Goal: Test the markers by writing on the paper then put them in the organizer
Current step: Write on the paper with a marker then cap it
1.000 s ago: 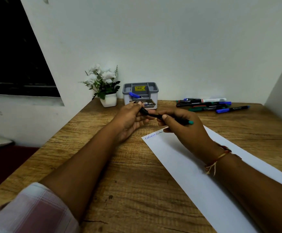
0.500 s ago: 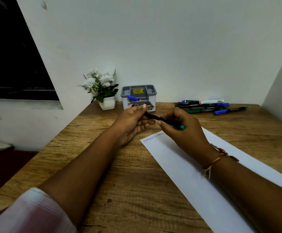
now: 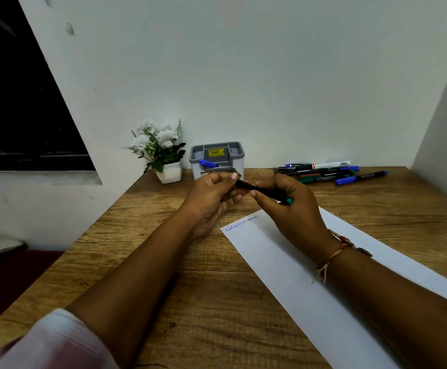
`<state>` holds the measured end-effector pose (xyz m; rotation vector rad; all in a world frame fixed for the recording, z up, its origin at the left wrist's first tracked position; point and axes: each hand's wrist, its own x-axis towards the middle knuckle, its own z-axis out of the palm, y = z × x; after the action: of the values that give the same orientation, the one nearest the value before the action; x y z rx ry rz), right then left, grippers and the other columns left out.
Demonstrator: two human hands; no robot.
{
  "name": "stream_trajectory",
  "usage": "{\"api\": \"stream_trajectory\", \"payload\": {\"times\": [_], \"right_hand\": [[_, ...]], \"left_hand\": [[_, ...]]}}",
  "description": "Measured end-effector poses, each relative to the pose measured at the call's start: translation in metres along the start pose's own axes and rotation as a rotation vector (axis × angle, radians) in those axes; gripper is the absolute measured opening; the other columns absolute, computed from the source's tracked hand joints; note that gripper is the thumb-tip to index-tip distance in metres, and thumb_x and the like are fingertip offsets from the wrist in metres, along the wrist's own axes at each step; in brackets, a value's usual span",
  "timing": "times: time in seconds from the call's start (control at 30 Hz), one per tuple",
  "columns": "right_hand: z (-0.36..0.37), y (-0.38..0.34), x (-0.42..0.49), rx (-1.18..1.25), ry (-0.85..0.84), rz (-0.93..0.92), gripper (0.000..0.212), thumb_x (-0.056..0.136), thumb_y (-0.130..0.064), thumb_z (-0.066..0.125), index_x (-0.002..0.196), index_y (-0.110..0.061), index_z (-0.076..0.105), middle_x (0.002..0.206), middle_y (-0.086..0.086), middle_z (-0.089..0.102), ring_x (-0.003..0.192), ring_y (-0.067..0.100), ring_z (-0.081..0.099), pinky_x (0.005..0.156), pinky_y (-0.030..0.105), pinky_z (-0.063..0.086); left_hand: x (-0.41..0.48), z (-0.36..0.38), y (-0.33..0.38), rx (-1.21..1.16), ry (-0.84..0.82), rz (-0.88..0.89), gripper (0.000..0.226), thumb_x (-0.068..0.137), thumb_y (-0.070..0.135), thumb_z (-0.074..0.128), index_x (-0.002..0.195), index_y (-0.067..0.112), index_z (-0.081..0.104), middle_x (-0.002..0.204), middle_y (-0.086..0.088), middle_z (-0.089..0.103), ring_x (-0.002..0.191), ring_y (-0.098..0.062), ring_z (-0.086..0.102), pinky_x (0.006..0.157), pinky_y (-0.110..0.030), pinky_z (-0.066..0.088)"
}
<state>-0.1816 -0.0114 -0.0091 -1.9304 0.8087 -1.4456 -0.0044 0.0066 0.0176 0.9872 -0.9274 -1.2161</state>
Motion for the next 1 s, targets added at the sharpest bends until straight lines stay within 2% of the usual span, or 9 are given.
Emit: {"api": "stream_trajectory", "payload": {"times": [0.1,0.27,0.33,0.4,0.53,0.67,0.83,0.93,1.0], "right_hand": [[0.001,0.001,0.002,-0.052,-0.048,0.026,0.016,0.091,-0.019,0.078,0.106,-0.017,0.072,0.098,-0.007,0.072,0.092,0.003,0.067,0.075,0.010,0.049],[-0.007,-0.005,0.003,-0.069,-0.047,0.156,0.046,0.088,-0.028,0.082,0.127,-0.026,0.057,0.107,-0.019,0.067,0.092,-0.012,0.066,0.073,-0.001,0.043],[-0.012,-0.005,0.002,-0.189,-0.078,0.172,0.051,0.089,-0.035,0.080,0.132,-0.027,0.054,0.106,-0.019,0.064,0.090,-0.008,0.066,0.071,0.004,0.045],[-0.014,-0.004,0.002,-0.290,-0.126,0.191,0.053,0.090,-0.040,0.077,0.135,-0.025,0.054,0.113,-0.011,0.063,0.097,0.003,0.067,0.078,0.017,0.048],[-0.011,-0.005,0.001,-0.393,-0.215,0.173,0.041,0.092,-0.042,0.073,0.127,-0.026,0.058,0.110,-0.009,0.064,0.098,0.011,0.068,0.083,0.032,0.054],[-0.011,-0.002,0.001,-0.434,-0.252,0.163,0.036,0.093,-0.044,0.071,0.123,-0.029,0.058,0.110,-0.007,0.066,0.095,0.009,0.067,0.083,0.031,0.054],[-0.010,0.000,0.002,-0.463,-0.282,0.181,0.039,0.094,-0.045,0.070,0.127,-0.027,0.058,0.113,-0.008,0.065,0.097,0.009,0.067,0.087,0.030,0.056],[-0.010,0.001,0.002,-0.478,-0.299,0.182,0.039,0.095,-0.045,0.069,0.127,-0.027,0.058,0.115,-0.008,0.066,0.099,0.010,0.067,0.090,0.034,0.057],[-0.009,0.001,0.001,-0.484,-0.309,0.179,0.038,0.095,-0.045,0.069,0.127,-0.026,0.058,0.117,-0.007,0.067,0.100,0.011,0.067,0.091,0.036,0.057]], "left_hand": [[0.002,0.004,0.000,-0.045,-0.001,0.058,0.028,0.095,0.005,0.059,0.121,-0.005,0.060,0.111,-0.023,0.069,0.088,-0.020,0.070,0.078,-0.027,0.060],[0.006,-0.002,0.027,-0.114,0.249,0.318,0.027,0.091,0.000,0.063,0.118,0.004,0.059,0.090,-0.006,0.072,0.073,-0.012,0.070,0.067,-0.023,0.059],[0.009,-0.015,0.039,-0.002,0.444,0.470,0.030,0.091,0.001,0.065,0.118,0.009,0.057,0.091,-0.006,0.071,0.072,-0.012,0.071,0.065,-0.024,0.059],[0.013,-0.029,0.045,0.151,0.617,0.605,0.028,0.091,0.002,0.066,0.114,0.013,0.055,0.097,-0.010,0.072,0.084,-0.015,0.073,0.073,-0.027,0.060],[0.023,-0.045,0.048,0.471,0.816,0.774,0.024,0.090,0.006,0.068,0.113,0.012,0.060,0.101,-0.001,0.071,0.084,0.014,0.064,0.077,-0.009,0.052],[0.036,-0.051,0.050,0.639,0.798,0.803,0.024,0.092,0.008,0.065,0.115,0.014,0.064,0.101,0.006,0.068,0.089,0.004,0.065,0.079,-0.006,0.048],[0.048,-0.053,0.033,0.794,0.727,0.690,0.027,0.096,0.010,0.060,0.121,0.009,0.069,0.116,-0.007,0.071,0.105,-0.014,0.064,0.080,0.005,0.037],[0.046,-0.053,0.021,0.836,0.675,0.598,0.030,0.097,0.011,0.059,0.126,0.011,0.067,0.123,-0.006,0.069,0.115,-0.017,0.063,0.095,-0.015,0.046],[0.039,-0.049,0.020,0.864,0.667,0.578,0.032,0.097,0.012,0.059,0.128,0.012,0.066,0.125,-0.006,0.068,0.114,-0.016,0.063,0.095,-0.023,0.049]]}}
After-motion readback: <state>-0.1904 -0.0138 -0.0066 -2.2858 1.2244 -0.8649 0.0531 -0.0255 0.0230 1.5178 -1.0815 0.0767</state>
